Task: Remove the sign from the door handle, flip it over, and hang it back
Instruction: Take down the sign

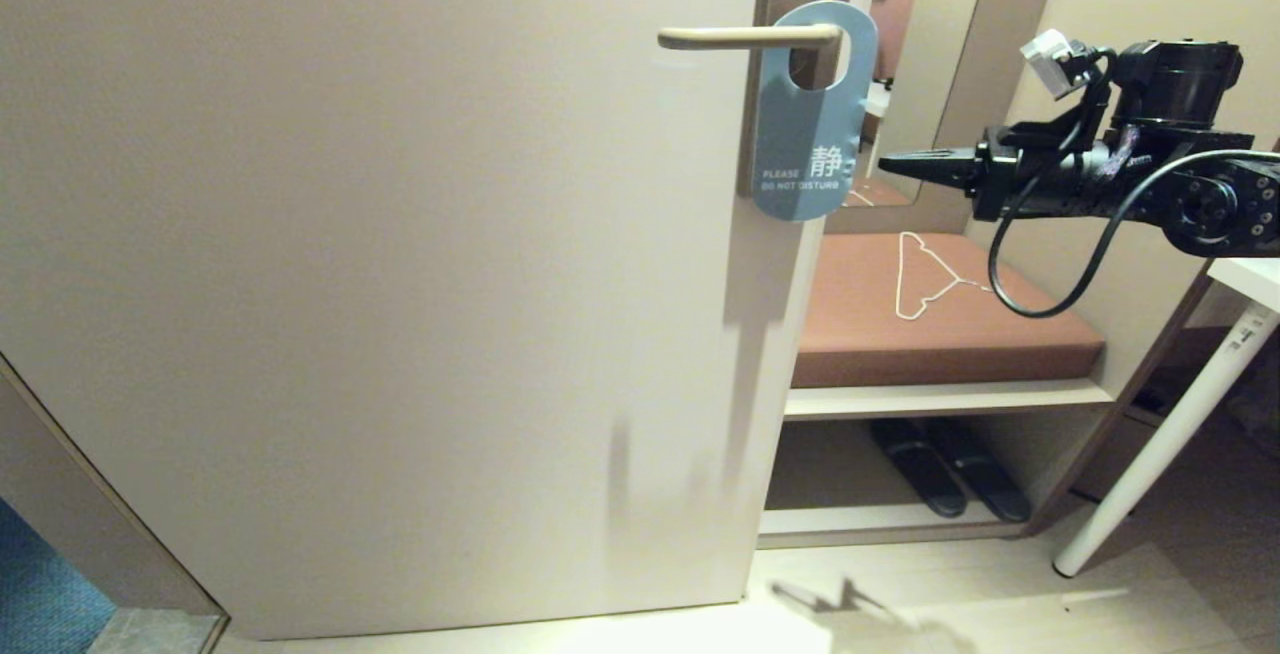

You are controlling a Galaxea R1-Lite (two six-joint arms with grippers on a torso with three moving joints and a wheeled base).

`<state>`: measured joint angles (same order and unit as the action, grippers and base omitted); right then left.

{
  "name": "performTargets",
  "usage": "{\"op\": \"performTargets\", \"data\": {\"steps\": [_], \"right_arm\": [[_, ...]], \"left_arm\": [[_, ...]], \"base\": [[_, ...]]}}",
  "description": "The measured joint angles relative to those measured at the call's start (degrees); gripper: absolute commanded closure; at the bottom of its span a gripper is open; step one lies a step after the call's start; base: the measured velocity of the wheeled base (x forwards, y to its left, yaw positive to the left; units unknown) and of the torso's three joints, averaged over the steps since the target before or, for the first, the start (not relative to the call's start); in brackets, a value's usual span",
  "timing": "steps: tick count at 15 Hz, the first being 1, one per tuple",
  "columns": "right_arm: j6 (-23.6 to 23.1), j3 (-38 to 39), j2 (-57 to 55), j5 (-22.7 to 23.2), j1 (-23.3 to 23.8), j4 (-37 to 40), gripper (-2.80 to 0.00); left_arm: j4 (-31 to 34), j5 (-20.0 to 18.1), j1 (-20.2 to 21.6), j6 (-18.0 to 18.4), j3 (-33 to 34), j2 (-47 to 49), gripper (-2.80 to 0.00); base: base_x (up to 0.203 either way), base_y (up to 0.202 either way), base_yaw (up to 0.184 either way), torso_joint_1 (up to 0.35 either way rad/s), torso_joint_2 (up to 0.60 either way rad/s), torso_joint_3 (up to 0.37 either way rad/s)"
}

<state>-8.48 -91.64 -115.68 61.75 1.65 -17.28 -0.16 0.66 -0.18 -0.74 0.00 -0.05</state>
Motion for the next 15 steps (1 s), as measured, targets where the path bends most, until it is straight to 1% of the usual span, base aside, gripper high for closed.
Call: {"op": "performTargets", "data": {"steps": [5, 6, 15], "right_arm": [[0.0, -3.6, -3.3, 0.0, -1.7, 0.0, 0.00], [0.0, -3.9, -3.8, 0.0, -1.9, 0.0, -2.80], [-0.2, -3.8, -4.9, 0.0, -2.4, -0.2, -2.80]], "left_arm": [[0.0, 0.0, 0.0, 0.0, 0.0, 0.0, 0.00], [0.0, 0.0, 0.0, 0.0, 0.0, 0.0, 0.00], [0.0, 0.0, 0.0, 0.0, 0.0, 0.0, 0.00]], "base": [[0.000, 0.000, 0.000, 0.000, 0.00, 0.000], [0.000, 0.000, 0.000, 0.000, 0.00, 0.000], [0.000, 0.000, 0.000, 0.000, 0.00, 0.000]]}}
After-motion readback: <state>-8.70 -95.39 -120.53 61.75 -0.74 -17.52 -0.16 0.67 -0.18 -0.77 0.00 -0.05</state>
